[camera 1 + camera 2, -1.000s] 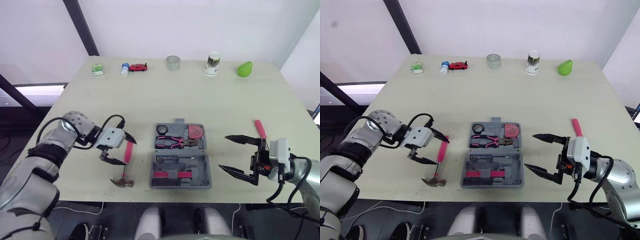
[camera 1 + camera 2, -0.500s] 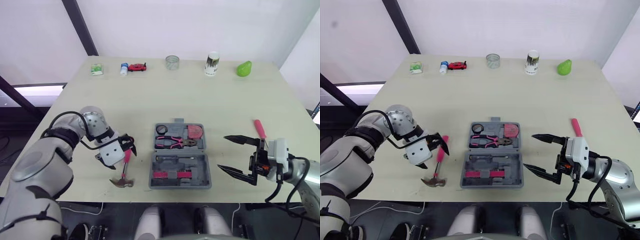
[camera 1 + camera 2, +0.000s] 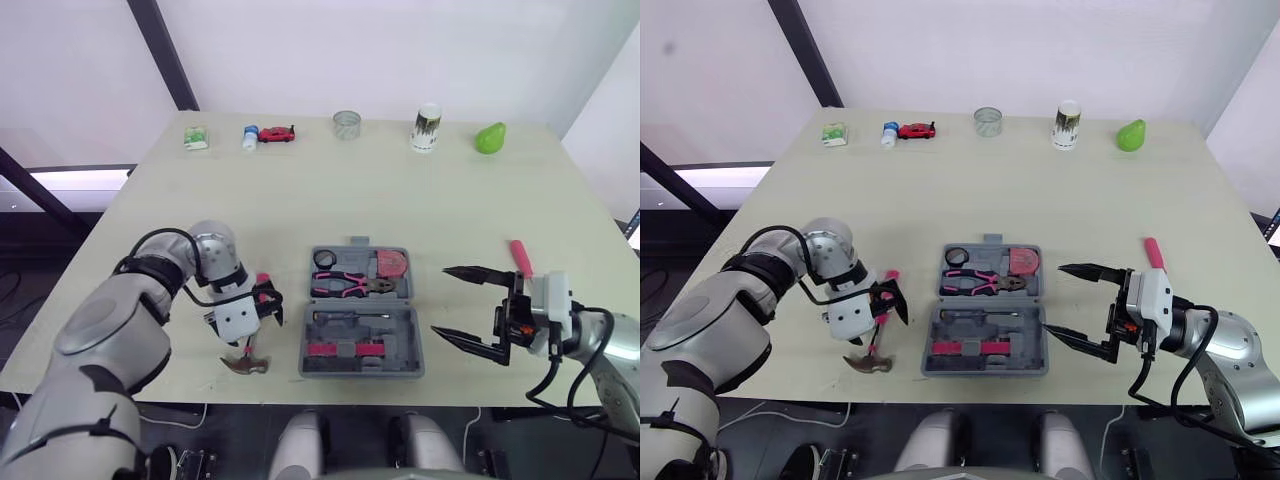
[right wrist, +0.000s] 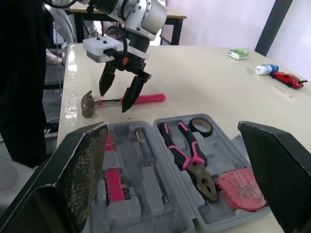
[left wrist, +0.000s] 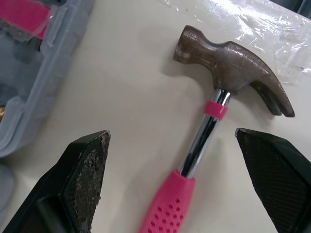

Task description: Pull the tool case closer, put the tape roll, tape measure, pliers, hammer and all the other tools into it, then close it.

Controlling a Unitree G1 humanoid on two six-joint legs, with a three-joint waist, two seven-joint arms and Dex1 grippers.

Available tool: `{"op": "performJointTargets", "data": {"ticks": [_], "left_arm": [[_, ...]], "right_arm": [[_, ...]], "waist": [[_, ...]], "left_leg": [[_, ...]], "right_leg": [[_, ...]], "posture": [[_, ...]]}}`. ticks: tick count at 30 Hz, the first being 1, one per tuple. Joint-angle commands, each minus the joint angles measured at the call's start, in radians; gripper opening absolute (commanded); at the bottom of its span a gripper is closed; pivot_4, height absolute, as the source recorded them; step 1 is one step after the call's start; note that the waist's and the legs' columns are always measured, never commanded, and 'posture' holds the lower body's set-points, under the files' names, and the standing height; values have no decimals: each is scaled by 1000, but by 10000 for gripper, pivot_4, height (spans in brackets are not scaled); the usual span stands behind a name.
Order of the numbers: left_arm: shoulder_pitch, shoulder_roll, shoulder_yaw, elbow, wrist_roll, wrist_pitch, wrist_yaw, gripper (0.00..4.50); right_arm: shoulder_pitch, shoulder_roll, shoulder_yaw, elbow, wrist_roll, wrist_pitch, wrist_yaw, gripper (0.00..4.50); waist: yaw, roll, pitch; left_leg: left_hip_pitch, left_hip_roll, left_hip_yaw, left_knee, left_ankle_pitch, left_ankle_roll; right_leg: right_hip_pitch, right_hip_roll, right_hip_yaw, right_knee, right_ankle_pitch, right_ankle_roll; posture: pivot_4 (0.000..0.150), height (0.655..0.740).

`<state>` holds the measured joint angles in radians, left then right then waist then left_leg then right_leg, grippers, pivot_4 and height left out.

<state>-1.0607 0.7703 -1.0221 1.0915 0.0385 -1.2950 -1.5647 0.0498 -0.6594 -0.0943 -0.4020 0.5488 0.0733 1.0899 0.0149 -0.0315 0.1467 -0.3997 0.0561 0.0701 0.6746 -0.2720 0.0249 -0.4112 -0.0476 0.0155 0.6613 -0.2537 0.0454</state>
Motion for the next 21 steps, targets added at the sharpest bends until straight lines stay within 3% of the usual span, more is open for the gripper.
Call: {"op": "performJointTargets", "data": {"ticks": [1, 16, 21], "left_arm": [[-13, -20, 4, 27, 19, -12, -50, 44116], [46, -48, 9, 84, 117, -34, -50, 44116], [42, -47, 6, 85, 116, -10, -50, 25395]], "right_arm": [[3, -6, -19, -31, 11, -7, -4, 45000], [25, -18, -31, -53, 24, -4, -1, 45000], [79, -77, -20, -70, 36, 18, 63, 45000]], "waist": [[0, 0, 0], [-1, 0, 0], [-3, 0, 0]], "left_leg": [[0, 0, 0, 0, 0, 0], [1, 0, 0, 0, 0, 0], [1, 0, 0, 0, 0, 0]], "right_leg": [[0, 0, 0, 0, 0, 0], [0, 0, 0, 1, 0, 0], [1, 0, 0, 1, 0, 0]], "posture": [[1500, 7400], [1500, 7400], [1500, 7400]]}}
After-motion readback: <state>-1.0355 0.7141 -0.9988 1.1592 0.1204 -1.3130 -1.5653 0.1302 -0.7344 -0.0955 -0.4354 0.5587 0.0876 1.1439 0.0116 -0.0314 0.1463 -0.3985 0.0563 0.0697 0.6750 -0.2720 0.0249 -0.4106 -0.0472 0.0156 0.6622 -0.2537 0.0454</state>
